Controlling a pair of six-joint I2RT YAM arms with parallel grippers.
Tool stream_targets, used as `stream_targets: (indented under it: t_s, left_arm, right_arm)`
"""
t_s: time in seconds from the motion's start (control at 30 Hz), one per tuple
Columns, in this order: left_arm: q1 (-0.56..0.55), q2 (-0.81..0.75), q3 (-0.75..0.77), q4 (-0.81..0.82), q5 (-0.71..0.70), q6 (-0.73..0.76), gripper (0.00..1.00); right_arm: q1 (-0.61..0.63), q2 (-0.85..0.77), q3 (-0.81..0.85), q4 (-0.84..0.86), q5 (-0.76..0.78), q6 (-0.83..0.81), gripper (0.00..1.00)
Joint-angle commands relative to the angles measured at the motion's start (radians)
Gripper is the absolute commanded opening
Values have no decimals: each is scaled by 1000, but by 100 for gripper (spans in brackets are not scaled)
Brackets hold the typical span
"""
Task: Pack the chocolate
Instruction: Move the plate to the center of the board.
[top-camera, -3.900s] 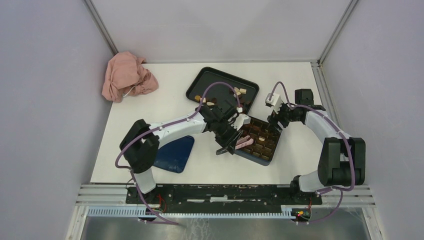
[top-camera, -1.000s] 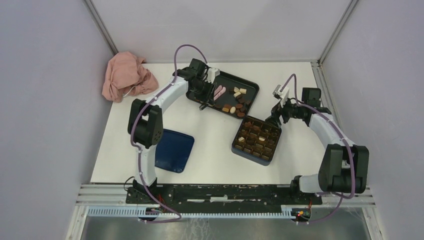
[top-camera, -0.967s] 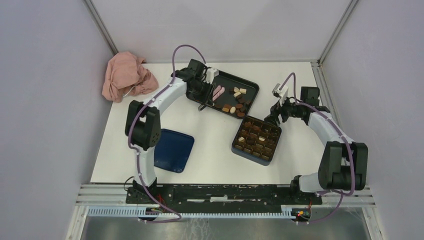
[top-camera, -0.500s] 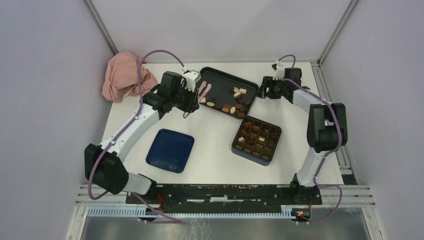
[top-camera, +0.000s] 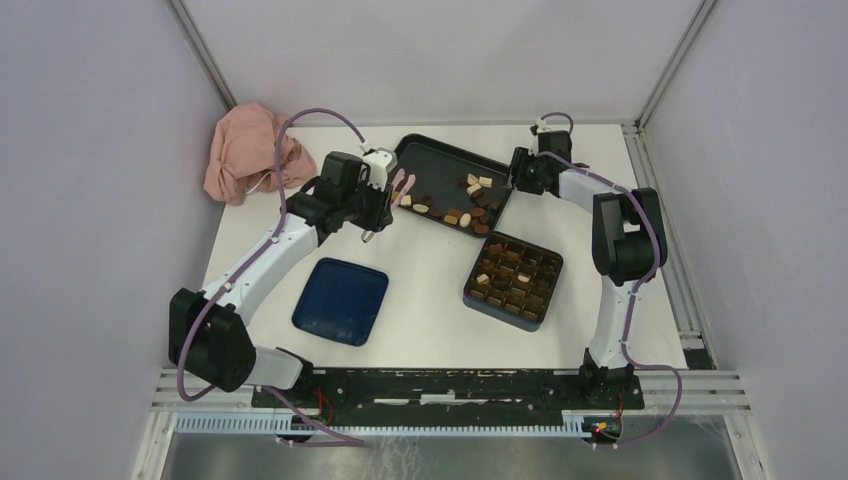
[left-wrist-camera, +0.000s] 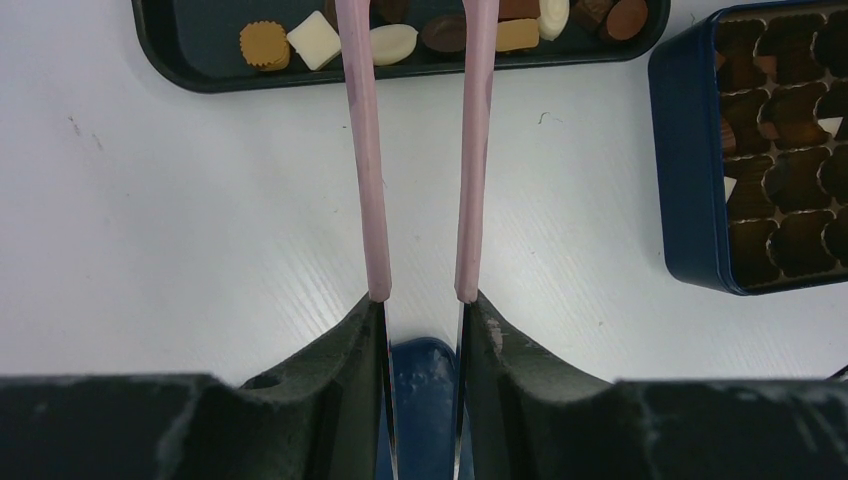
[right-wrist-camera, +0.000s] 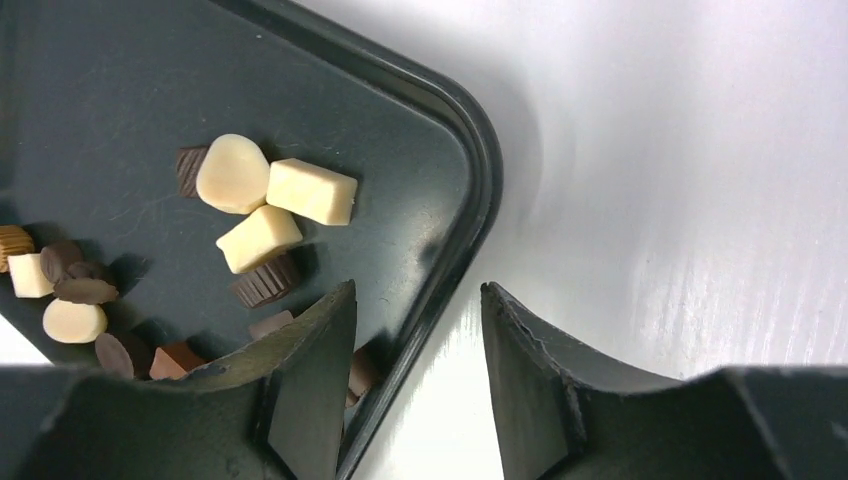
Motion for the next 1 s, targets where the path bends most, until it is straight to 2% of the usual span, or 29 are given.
stream_targets:
  t_s: [0.0,0.2,0.27,0.3,0.37,0.4,0.6,0.97]
  left_arm:
    - [10,-28,1,62,12,-10,39]
    - [10,-23,-2,62,20,-11,39]
    - [12,-25,-5,65,20,-12,38]
    - [12,-26,-6,65,22,-11,38]
    - [11,-23,-5,65,26,-11,38]
    - [11,-24,-5,65,29,-11,38]
    - [12,-22,-6,68,61,-15,38]
    - [11,8,-3,65,162,-10,38]
  right_arm:
    - [12,20,36,-19,88,37,54]
    - [35,56,49,-24,49,10,46]
    - [39,52,37,-12,25,2,41]
    - [39,47,31,-8,12,1,33]
    - [40,36,14,2,-16,2,25]
    - [41,29,5,5,-28,2,23]
    - [67,-10,-35,12,-76,-34,20]
    - [153,-75,-127,36,-158,-54,21]
